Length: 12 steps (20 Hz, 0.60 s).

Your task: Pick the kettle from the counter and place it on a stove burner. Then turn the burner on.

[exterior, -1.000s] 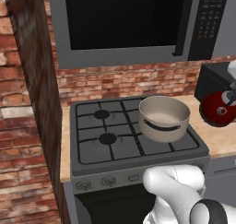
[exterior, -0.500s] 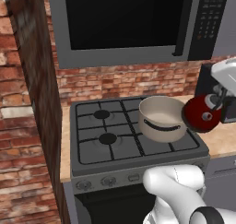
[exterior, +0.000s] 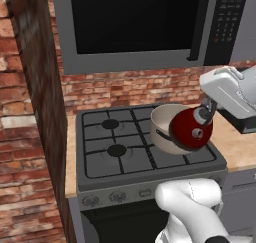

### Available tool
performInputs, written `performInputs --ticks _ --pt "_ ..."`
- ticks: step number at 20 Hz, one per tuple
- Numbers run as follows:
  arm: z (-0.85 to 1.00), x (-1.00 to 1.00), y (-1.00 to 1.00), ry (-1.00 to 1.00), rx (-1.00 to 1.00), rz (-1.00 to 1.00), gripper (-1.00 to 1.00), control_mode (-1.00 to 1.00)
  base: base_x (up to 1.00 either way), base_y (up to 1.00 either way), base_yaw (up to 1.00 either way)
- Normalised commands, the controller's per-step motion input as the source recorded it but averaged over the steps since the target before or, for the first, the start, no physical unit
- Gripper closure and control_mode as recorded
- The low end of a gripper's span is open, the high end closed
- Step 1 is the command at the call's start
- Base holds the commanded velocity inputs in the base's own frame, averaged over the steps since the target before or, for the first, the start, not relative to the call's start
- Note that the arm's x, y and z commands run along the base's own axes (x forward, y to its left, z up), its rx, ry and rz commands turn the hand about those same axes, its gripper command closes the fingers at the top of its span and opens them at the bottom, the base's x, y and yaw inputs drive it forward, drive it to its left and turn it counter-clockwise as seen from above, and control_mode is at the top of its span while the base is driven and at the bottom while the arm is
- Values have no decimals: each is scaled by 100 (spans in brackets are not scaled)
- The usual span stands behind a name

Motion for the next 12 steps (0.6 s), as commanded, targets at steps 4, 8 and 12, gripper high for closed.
performInputs --ticks 4,8,12 --pt "0 0 67 0 0 10 100 -100 0 0 0" --pt "0 0 61 0 0 7 100 -100 0 0 0" --pt "0 0 54 0 0 4 100 -100 0 0 0"
